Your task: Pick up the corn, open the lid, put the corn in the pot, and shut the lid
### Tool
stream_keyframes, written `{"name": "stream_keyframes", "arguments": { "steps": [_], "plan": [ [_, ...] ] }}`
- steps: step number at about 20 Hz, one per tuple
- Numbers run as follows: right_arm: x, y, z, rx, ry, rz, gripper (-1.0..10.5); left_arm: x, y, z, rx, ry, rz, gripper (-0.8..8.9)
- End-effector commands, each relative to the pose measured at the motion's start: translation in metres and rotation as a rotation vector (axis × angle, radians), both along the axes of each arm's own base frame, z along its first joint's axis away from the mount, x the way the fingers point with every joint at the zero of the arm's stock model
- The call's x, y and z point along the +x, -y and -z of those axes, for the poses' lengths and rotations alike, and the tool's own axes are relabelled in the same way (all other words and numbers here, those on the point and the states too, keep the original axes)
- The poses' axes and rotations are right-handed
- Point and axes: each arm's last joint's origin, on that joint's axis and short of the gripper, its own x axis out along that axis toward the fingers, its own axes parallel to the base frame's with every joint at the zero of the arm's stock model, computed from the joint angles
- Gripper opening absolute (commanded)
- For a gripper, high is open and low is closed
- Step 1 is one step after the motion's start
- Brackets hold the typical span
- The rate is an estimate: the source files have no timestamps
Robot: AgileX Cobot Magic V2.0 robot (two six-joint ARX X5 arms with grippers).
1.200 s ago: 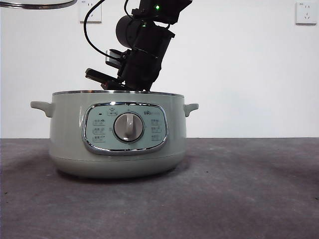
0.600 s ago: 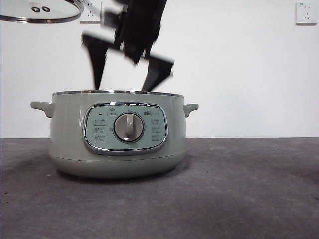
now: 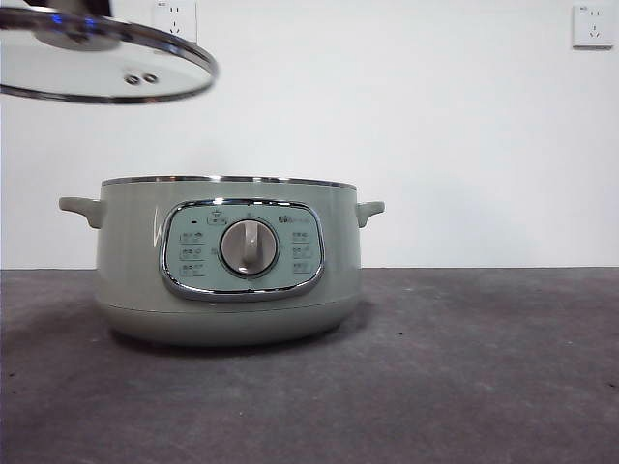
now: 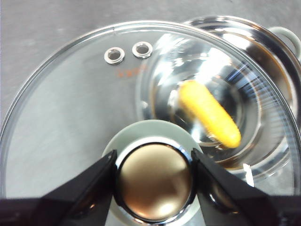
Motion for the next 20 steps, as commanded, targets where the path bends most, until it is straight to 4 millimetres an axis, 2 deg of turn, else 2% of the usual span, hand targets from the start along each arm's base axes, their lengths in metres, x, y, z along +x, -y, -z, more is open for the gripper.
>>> {"name": "stream_keyframes", "arguments": {
  "steps": [1, 4, 7, 14, 17, 20],
  "plan": [
    [-0.017, 0.014, -0.011, 0.014, 0.017, -0.008, -0.2, 0.008, 0.018, 0.005, -0.025, 0.010, 0.033, -0.09],
    [-0.044, 0.039, -0.025, 0.060, 0.055, 0.000, -0.2, 0.021, 0.046, 0.020, -0.023, -0.011, 0.094, -0.09],
    [-0.068, 0.060, -0.020, 0.084, 0.027, -0.028, -0.2, 0.031, 0.068, 0.033, -0.023, -0.021, 0.141, -0.09],
    [-0.113, 0.100, 0.031, 0.093, -0.103, 0.011, -0.2, 0.048, 0.102, 0.064, -0.001, -0.071, 0.203, -0.09],
    [-0.128, 0.114, 0.050, 0.094, -0.127, 0.034, -0.2, 0.056, 0.109, 0.075, 0.007, -0.083, 0.207, -0.09],
    [-0.139, 0.125, 0.059, 0.120, -0.133, 0.064, -0.2, 0.060, 0.112, 0.081, 0.009, -0.086, 0.204, -0.09]
  ]
}}
